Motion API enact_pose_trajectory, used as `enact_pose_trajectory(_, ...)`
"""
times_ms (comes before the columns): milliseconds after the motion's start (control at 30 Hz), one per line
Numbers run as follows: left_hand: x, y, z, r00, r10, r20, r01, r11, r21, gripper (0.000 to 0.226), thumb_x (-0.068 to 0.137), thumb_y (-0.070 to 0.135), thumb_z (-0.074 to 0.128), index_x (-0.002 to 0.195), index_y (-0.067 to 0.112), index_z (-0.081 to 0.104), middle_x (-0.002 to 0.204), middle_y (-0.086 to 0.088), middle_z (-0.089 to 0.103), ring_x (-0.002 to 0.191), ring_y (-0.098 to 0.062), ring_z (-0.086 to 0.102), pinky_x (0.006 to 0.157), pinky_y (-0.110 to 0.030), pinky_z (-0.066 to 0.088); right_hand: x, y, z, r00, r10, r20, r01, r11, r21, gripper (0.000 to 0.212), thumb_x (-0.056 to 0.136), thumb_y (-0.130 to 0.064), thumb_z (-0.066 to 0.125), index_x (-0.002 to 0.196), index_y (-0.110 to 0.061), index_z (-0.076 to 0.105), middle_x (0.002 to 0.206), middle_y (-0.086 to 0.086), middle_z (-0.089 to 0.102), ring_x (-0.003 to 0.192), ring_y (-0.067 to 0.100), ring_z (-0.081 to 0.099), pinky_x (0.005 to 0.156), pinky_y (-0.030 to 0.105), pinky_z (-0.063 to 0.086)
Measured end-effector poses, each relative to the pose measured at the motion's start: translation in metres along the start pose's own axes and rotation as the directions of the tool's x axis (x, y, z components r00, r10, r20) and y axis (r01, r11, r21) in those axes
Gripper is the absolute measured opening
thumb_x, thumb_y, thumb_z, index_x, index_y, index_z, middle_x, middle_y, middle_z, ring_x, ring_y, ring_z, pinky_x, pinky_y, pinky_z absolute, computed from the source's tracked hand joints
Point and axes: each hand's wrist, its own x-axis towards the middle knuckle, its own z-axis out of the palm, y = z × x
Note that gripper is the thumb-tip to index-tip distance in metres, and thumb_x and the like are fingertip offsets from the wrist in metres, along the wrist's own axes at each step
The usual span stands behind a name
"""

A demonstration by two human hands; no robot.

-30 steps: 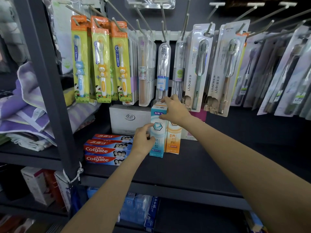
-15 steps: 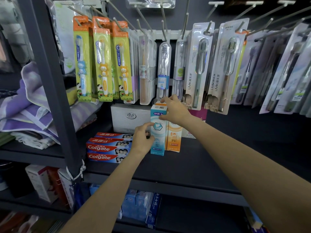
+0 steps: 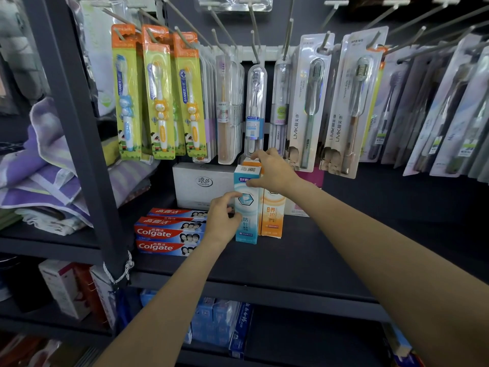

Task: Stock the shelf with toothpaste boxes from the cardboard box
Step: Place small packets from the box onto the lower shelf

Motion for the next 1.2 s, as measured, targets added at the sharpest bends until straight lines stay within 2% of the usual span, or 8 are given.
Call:
enact_pose_trajectory(100, -0.001, -0.001, 0.000, 1.000, 0.007, -0.004, -0.007, 1.000, -0.013, 0.040, 0.086, -0.006, 0.054, 0.115, 0.021, 0.054, 0.131, -0.008, 0.041, 0.117, -0.023, 0.052, 0.091, -0.041, 0.052, -0.002, -0.001, -0.003, 1.000, 0.010, 0.017, -0.010, 1.000, -0.008, 0.062, 0.080, -0.026, 0.071, 0.132, -0.015, 0.040, 0.132, 0.011, 0.040, 0.111, 0.023, 0.053, 0.085, 0.032, 0.050)
enact_pose_trajectory(233, -0.001, -0.001, -0.001, 1.000, 0.024, -0.017, -0.024, 0.999, -0.030, 0.036, 0.084, -0.006, 0.055, 0.105, 0.023, 0.051, 0.128, -0.006, 0.045, 0.113, -0.022, 0.056, 0.087, -0.040, 0.053, -0.005, -0.001, -0.001, 0.996, 0.037, 0.079, -0.051, 0.982, 0.182, 0.042, 0.086, -0.012, 0.065, 0.123, -0.007, 0.046, 0.120, 0.016, 0.056, 0.059, 0.011, 0.058, 0.039, 0.015, 0.047)
enact_pose_trajectory(333, 0.000, -0.001, -0.002, 1.000, 0.009, -0.012, -0.009, 1.000, -0.030, 0.037, 0.084, -0.004, 0.056, 0.105, 0.026, 0.045, 0.129, -0.005, 0.048, 0.115, -0.022, 0.053, 0.090, -0.041, 0.051, 0.000, 0.004, -0.004, 0.989, 0.106, 0.099, -0.129, 0.955, 0.269, 0.037, 0.089, -0.013, 0.061, 0.123, -0.005, 0.047, 0.119, 0.018, 0.060, 0.041, 0.006, 0.058, 0.048, 0.020, 0.050)
enact_pose_trajectory(467, 0.004, -0.003, 0.002, 0.997, -0.026, 0.071, 0.028, 0.999, -0.025, 0.044, 0.085, -0.004, 0.055, 0.119, 0.022, 0.042, 0.136, -0.006, 0.043, 0.122, -0.025, 0.047, 0.094, -0.047, 0.048, 0.004, 0.007, -0.008, 0.982, 0.130, 0.134, -0.164, 0.945, 0.283, 0.038, 0.092, -0.013, 0.057, 0.127, -0.003, 0.047, 0.132, 0.015, 0.051, 0.066, 0.025, 0.067, 0.068, 0.032, 0.056)
enact_pose_trajectory(567, 0.005, -0.003, 0.009, 0.993, -0.030, 0.110, 0.036, 0.998, -0.052, 0.050, 0.083, -0.008, 0.053, 0.121, 0.022, 0.039, 0.131, -0.007, 0.048, 0.113, -0.026, 0.053, 0.089, -0.044, 0.050, 0.007, 0.008, 0.000, 0.997, 0.065, 0.042, -0.070, 0.987, 0.145, 0.038, 0.090, -0.015, 0.060, 0.126, -0.003, 0.052, 0.130, 0.015, 0.045, 0.092, 0.028, 0.063, 0.046, 0.011, 0.046)
enact_pose_trajectory(667, 0.008, -0.006, 0.016, 0.993, -0.043, 0.109, 0.048, 0.998, -0.039, 0.053, 0.082, -0.009, 0.053, 0.123, 0.022, 0.037, 0.129, -0.007, 0.050, 0.110, -0.027, 0.055, 0.089, -0.046, 0.050, 0.012, 0.010, 0.005, 1.000, 0.004, -0.012, -0.003, 0.999, 0.034, 0.040, 0.090, -0.012, 0.059, 0.129, -0.006, 0.051, 0.133, 0.012, 0.039, 0.117, 0.026, 0.048, 0.069, 0.009, 0.042)
enact_pose_trajectory(833, 0.008, -0.006, 0.025, 0.999, -0.051, 0.007, 0.051, 0.995, -0.088, 0.059, 0.081, -0.010, 0.056, 0.128, 0.019, 0.034, 0.127, -0.008, 0.050, 0.111, -0.021, 0.051, 0.083, -0.031, 0.047, 0.008, 0.015, 0.007, 0.999, -0.043, -0.020, 0.043, 0.999, 0.013, 0.049, 0.086, -0.013, 0.064, 0.131, -0.007, 0.046, 0.131, 0.012, 0.036, 0.119, 0.025, 0.047, 0.099, 0.032, 0.043)
enact_pose_trajectory(1200, 0.008, -0.010, 0.027, 0.989, -0.136, -0.055, 0.134, 0.990, -0.034, 0.070, 0.080, -0.002, 0.065, 0.136, 0.018, 0.029, 0.130, -0.011, 0.050, 0.118, -0.024, 0.052, 0.090, -0.036, 0.048, 0.002, 0.018, 0.010, 0.997, -0.047, -0.064, 0.048, 0.999, 0.022, 0.056, 0.083, -0.022, 0.068, 0.131, -0.011, 0.043, 0.131, 0.010, 0.038, 0.115, 0.024, 0.049, 0.096, 0.037, 0.046)
